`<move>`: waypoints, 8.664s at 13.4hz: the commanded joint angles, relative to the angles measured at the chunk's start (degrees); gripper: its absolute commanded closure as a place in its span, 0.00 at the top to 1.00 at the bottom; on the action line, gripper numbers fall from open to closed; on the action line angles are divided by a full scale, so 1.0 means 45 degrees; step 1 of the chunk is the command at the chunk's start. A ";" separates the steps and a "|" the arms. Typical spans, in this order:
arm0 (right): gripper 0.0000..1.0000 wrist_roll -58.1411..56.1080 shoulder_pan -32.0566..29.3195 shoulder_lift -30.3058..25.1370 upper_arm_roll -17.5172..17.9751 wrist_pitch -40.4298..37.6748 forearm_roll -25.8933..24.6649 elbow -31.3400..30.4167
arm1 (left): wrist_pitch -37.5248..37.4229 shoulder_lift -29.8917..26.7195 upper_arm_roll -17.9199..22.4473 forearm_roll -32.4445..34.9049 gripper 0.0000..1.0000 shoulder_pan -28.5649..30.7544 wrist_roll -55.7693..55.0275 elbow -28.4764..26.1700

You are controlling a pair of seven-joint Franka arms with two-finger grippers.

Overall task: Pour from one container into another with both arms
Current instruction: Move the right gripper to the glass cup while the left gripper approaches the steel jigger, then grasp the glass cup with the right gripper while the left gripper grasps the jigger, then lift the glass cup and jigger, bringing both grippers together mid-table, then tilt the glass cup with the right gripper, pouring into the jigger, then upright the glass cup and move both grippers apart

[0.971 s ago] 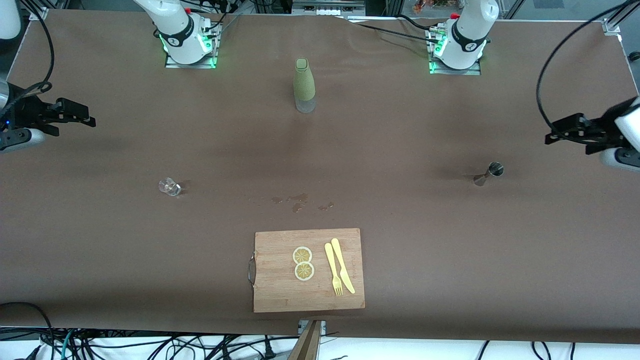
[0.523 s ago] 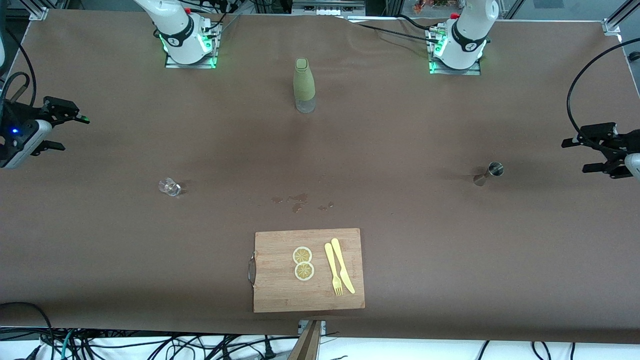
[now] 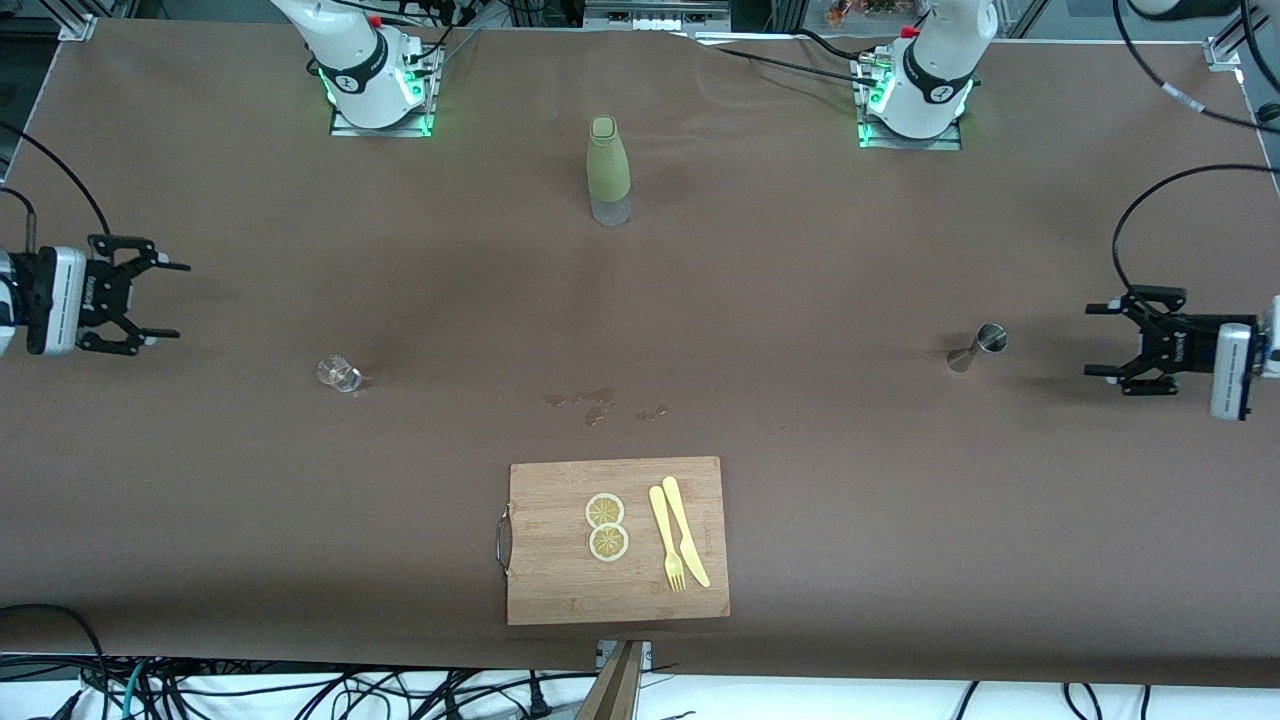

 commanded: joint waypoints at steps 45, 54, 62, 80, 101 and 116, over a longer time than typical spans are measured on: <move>0.03 -0.4513 0.1478 0.7019 0.5280 0.0077 0.8151 0.3558 | 0.0321 0.3366 -0.1244 -0.3982 0.00 -0.0123 1.0199 -0.1665; 0.03 -0.0445 0.4757 0.5493 0.5635 0.5269 0.8014 0.3558 | 0.1978 0.3013 -0.1363 -0.8842 0.00 -0.5373 0.8829 -0.1508; 0.03 0.1489 0.7062 0.5493 0.5615 0.9452 0.7897 0.3558 | 0.4460 0.3345 -0.1479 -1.1052 0.00 -0.8560 0.7831 -0.1137; 0.03 0.4087 0.8100 0.5044 0.5576 1.0375 0.0459 0.3577 | 0.6376 0.4146 -0.2105 -1.1582 0.00 -0.9461 0.6971 0.0346; 0.04 0.4107 0.8413 0.4731 0.5557 1.0511 -0.2182 0.3636 | 0.6513 0.4165 -0.2124 -1.1582 0.00 -0.9559 0.6952 0.0386; 0.04 0.5300 0.7165 0.4244 0.5615 0.9186 0.1351 0.3324 | 0.6474 0.4146 -0.2124 -1.1582 0.00 -0.9462 0.7088 0.0367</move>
